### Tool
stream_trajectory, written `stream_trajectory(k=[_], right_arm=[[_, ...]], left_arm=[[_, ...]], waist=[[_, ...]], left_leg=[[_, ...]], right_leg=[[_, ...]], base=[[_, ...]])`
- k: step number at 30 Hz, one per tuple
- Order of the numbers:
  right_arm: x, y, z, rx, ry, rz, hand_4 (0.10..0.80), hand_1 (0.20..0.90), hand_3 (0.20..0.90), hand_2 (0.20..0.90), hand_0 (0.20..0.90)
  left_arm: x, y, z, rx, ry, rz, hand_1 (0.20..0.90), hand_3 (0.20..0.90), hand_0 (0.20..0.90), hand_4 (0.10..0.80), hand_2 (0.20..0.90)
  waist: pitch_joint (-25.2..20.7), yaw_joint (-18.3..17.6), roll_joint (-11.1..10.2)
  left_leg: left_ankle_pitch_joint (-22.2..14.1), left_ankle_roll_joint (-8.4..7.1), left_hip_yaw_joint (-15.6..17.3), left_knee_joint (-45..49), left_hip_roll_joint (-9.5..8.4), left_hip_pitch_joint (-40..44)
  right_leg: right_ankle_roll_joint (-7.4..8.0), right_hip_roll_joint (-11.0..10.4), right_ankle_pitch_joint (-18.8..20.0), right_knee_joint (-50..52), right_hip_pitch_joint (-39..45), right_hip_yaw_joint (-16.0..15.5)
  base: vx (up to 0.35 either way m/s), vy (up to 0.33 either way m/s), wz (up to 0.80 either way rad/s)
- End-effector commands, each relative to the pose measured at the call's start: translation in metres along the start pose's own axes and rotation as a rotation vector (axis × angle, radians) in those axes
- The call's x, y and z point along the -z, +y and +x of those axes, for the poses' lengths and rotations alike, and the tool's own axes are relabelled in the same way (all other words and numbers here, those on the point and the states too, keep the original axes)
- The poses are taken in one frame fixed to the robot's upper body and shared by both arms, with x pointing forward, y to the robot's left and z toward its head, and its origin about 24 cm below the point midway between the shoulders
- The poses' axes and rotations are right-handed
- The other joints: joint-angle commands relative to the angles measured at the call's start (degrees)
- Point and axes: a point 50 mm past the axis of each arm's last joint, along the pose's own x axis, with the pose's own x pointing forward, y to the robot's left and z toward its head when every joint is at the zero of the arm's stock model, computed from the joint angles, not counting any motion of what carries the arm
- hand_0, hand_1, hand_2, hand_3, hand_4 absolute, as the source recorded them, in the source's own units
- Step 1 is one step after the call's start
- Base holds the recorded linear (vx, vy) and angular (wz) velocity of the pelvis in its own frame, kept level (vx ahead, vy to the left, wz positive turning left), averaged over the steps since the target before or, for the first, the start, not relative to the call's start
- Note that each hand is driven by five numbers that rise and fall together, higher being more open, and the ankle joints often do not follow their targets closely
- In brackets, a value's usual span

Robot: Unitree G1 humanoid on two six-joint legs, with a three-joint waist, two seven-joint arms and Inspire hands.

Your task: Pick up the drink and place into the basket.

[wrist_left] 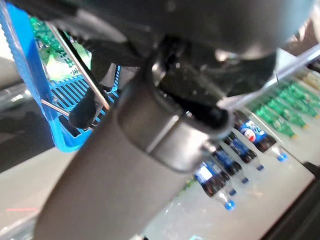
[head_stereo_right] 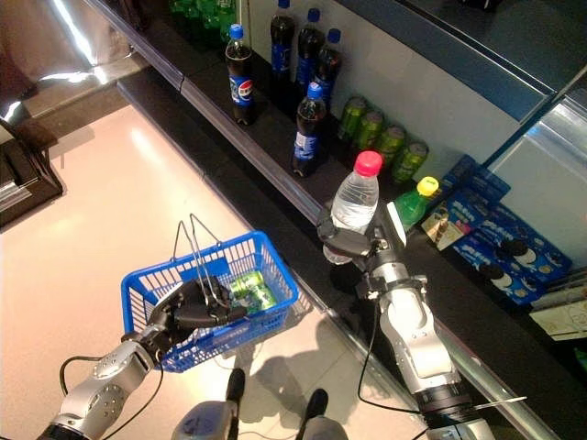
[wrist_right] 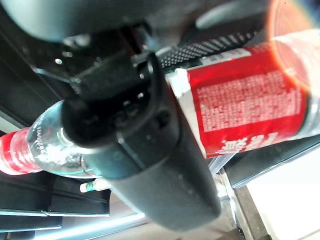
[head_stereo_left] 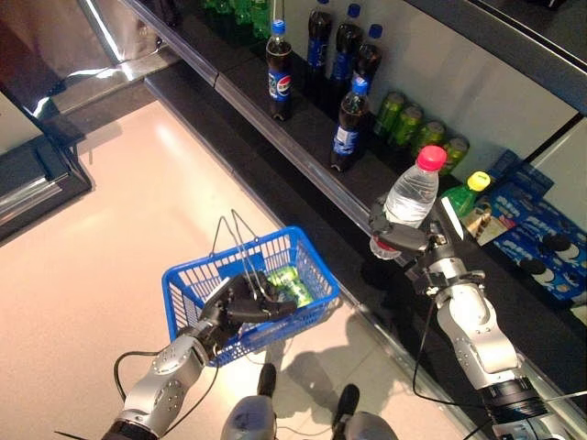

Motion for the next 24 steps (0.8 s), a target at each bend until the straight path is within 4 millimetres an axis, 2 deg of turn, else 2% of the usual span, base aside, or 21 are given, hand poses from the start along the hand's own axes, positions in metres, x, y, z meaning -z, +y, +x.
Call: stream_trajectory(k=[1, 10, 14, 19, 24], right_arm=[[-0.059, 0.027, 0.010, -0.158, -0.305, 0.008, 0.100, 0.300, 0.200, 0.300, 0.300], [-0.059, 0.045, 0.014, -0.250, -0.282, 0.012, 0.100, 0.300, 0.200, 0.300, 0.300], [-0.058, 0.055, 0.016, -0.287, -0.273, 0.018, 0.100, 0.300, 0.200, 0.300, 0.300], [-0.056, 0.077, 0.020, -0.355, -0.256, 0.040, 0.100, 0.300, 0.200, 0.300, 0.300], [-0.054, 0.088, 0.022, -0.396, -0.238, 0.036, 0.100, 0.300, 0.200, 0.300, 0.300]], left_arm=[[-0.109, -0.085, 0.007, 0.534, -0.572, 0.076, 0.300, 0.200, 0.300, 0.100, 0.300], [-0.130, -0.110, 0.001, 0.687, -0.648, 0.128, 0.300, 0.200, 0.300, 0.100, 0.300], [-0.134, -0.119, -0.001, 0.743, -0.673, 0.129, 0.300, 0.200, 0.300, 0.100, 0.300], [-0.140, -0.140, -0.004, 0.867, -0.704, 0.147, 0.300, 0.200, 0.300, 0.100, 0.300], [-0.142, -0.151, -0.005, 0.933, -0.725, 0.155, 0.300, 0.200, 0.300, 0.100, 0.300]], waist=[[-16.30, 0.78, 0.04], [-16.83, 1.57, -0.26], [-16.97, 1.92, -0.30], [-17.20, 2.73, -0.37], [-17.39, 3.03, -0.41]], left_leg=[[-6.75, -0.62, 1.37, 0.80, 0.11, 4.22], [-6.72, -0.87, 1.23, 0.76, 0.22, 4.22], [-6.64, -0.91, 1.22, 0.77, 0.24, 4.25], [-6.45, -1.04, 0.82, 0.71, 0.24, 4.24], [-6.34, -1.09, 0.56, 0.64, 0.18, 4.15]], right_leg=[[1.78, -1.52, 2.52, 2.05, -3.25, -1.07], [1.78, -1.63, 2.15, 1.41, -2.30, -1.55], [1.68, -1.56, 1.97, 1.22, -1.82, -1.63], [1.49, -1.46, 1.53, 1.09, -1.00, -1.98], [1.35, -1.36, 1.38, 0.96, -0.77, -2.08]], base=[[0.000, 0.000, 0.00], [0.006, 0.008, 0.03], [0.009, 0.013, 0.03], [0.008, 0.013, 0.03], [-0.003, 0.018, 0.07]])
